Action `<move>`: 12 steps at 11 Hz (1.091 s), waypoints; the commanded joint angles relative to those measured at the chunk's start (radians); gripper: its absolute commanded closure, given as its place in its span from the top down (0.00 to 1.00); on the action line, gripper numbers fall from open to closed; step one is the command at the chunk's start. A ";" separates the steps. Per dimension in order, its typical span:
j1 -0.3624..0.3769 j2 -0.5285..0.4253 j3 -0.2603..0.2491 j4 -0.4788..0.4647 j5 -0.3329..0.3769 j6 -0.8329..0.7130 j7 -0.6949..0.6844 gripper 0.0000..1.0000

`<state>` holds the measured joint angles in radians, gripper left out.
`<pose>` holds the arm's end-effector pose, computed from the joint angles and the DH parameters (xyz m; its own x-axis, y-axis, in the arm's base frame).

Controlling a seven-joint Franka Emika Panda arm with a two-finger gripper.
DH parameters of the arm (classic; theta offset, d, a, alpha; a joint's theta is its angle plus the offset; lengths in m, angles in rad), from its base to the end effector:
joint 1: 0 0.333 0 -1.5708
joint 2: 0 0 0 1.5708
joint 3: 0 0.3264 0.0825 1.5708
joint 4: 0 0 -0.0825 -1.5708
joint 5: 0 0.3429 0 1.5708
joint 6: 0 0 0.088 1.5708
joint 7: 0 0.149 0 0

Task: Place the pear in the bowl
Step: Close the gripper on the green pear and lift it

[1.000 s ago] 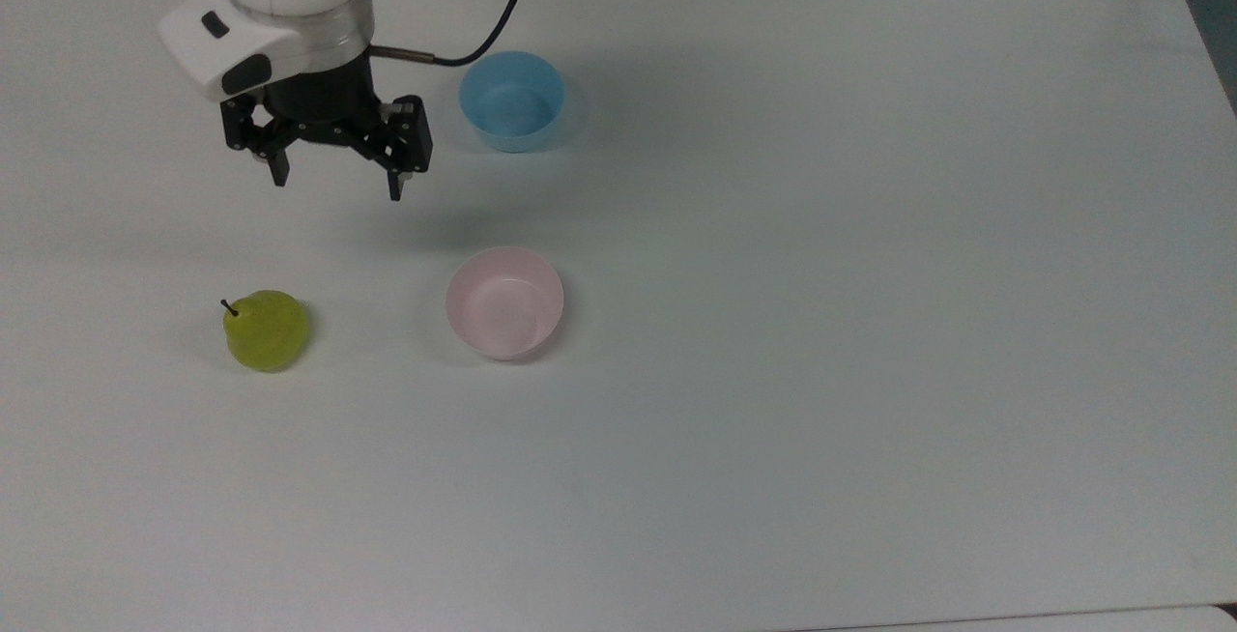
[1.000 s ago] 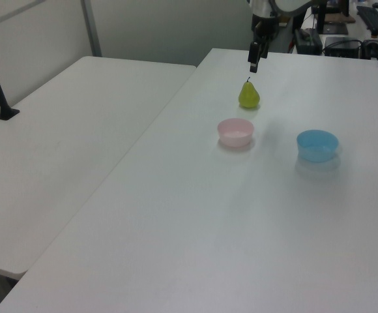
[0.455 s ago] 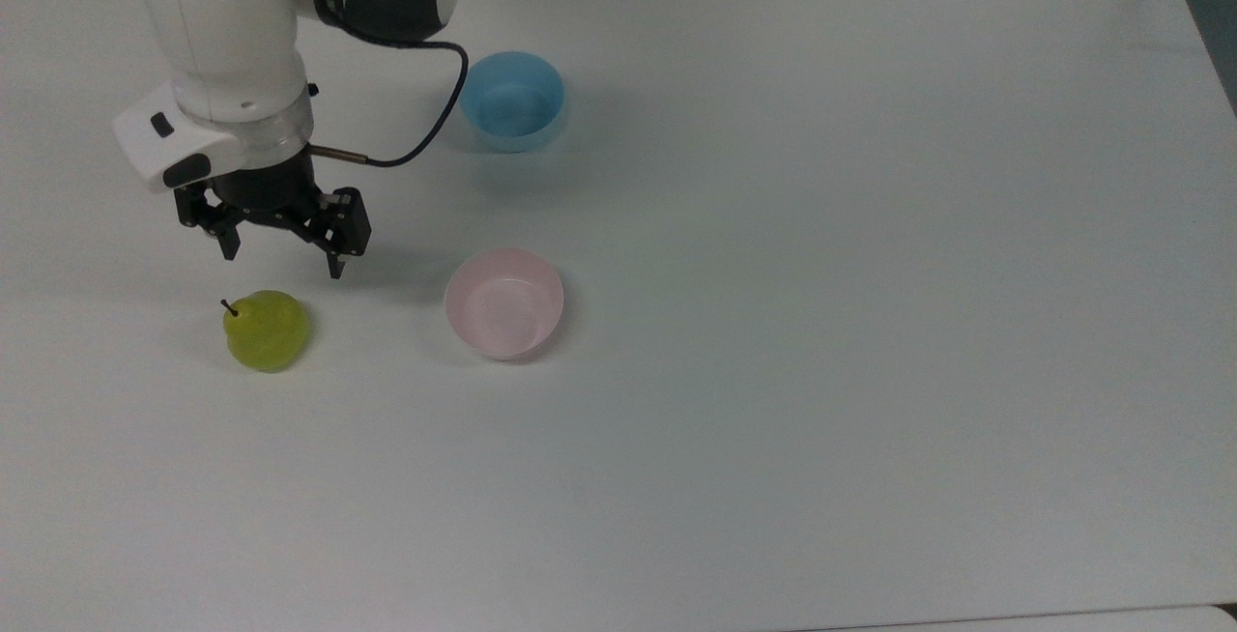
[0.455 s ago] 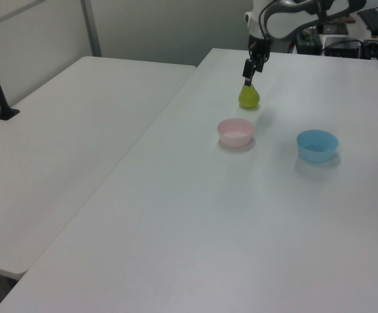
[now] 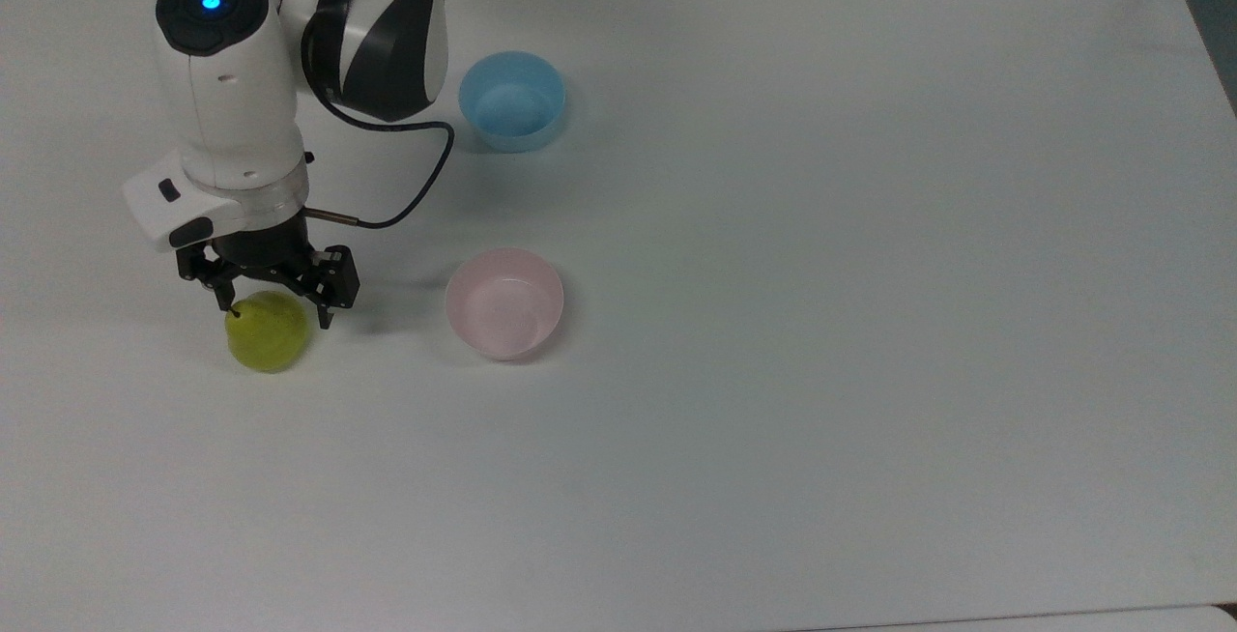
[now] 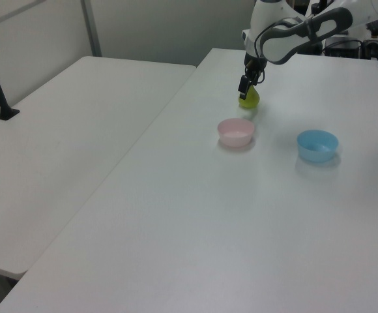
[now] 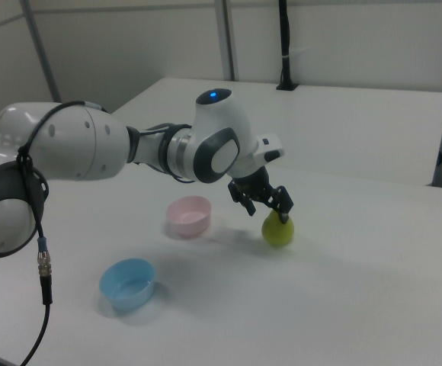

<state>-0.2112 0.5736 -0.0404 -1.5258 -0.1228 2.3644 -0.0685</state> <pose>0.6859 -0.1767 0.3406 0.9662 -0.0763 0.2463 -0.1145 -0.9828 0.1447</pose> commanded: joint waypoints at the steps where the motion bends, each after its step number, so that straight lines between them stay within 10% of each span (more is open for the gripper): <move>1: -0.017 0.043 -0.001 0.006 -0.024 0.082 -0.004 1.00; 7: -0.027 0.052 -0.001 0.004 -0.024 0.104 -0.010 0.35; 12: -0.039 0.011 -0.003 0.006 -0.021 0.101 -0.010 0.27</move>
<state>-0.2363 0.6244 -0.0404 -1.5163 -0.1337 2.4520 -0.0685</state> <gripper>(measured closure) 0.291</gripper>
